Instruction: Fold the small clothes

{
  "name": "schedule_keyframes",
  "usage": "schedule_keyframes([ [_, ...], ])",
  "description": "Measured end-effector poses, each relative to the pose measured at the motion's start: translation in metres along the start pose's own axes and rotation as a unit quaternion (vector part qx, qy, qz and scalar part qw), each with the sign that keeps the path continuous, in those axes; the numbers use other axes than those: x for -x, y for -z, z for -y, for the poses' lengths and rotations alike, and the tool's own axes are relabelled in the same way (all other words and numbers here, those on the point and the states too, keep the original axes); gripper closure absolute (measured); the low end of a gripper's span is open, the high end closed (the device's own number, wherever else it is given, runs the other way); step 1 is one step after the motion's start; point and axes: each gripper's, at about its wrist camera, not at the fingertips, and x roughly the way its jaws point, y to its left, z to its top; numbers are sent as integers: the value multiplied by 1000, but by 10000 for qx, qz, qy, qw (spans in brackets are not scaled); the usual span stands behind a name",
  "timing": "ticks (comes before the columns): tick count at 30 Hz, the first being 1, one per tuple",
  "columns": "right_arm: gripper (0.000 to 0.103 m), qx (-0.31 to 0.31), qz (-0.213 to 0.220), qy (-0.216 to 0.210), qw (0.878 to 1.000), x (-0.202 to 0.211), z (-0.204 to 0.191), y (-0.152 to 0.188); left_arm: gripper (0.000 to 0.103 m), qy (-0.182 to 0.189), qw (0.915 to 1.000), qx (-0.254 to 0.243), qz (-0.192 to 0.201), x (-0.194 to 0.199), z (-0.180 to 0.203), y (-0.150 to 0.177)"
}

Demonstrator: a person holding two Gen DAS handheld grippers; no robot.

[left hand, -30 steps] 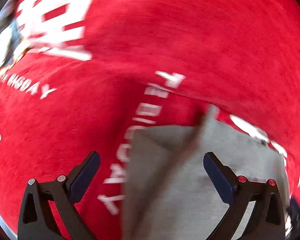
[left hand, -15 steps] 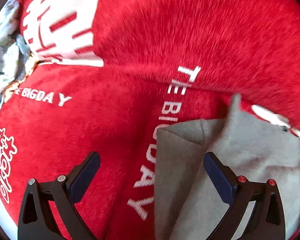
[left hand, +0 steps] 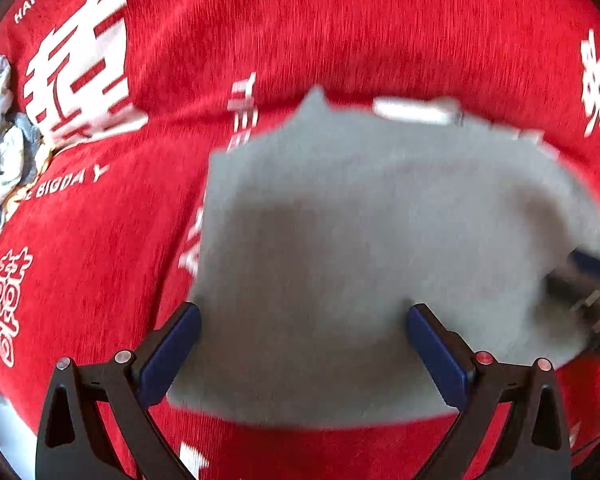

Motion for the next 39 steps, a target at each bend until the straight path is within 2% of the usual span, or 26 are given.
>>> schedule_keyframes([
  [2,32,-367,196,-71,9991,12,24,14,0,-140,9999,49,-33,-2,-10,14],
  [5,32,-830,186,141,9963,33,57,36,0,-90,9983,552,-172,5,-42,26],
  [8,32,-1049,159,461,9933,48,79,54,0,-158,9918,1224,-322,8,-81,37],
  [10,31,-1211,205,532,9910,58,85,62,0,79,9862,1618,-335,12,-96,45],
  [12,31,-1294,412,273,9904,70,78,61,0,207,9835,1781,-259,20,-96,48],
  [14,31,-1167,502,43,9919,73,64,58,0,336,9847,1700,-165,26,-80,47],
  [17,31,-810,389,-141,9959,61,35,52,0,480,9897,1345,-119,23,-51,41],
  [18,31,-721,324,-136,9968,56,29,51,0,427,9920,1183,-117,20,-42,40],
  [20,31,-724,140,-91,9972,41,29,54,0,44,9948,970,-309,5,-33,40],
  [21,32,-828,60,-52,9965,36,36,56,0,-50,9943,961,-457,-4,-35,43],
  [22,32,-1025,102,-71,9947,35,50,60,0,166,9924,1148,-415,-5,-42,48],
  [24,32,-1303,249,-257,9908,45,69,67,0,268,9882,1405,-547,-4,-53,52],
  [27,31,-1418,251,-71,9895,59,86,75,0,-138,9913,1249,-394,3,-57,57],
  [30,31,-1284,252,187,9912,69,83,77,0,-128,9933,1125,-238,13,-58,59],
  [39,31,-560,503,356,9965,89,44,64,0,32,9943,1061,-107,11,-60,43],
])
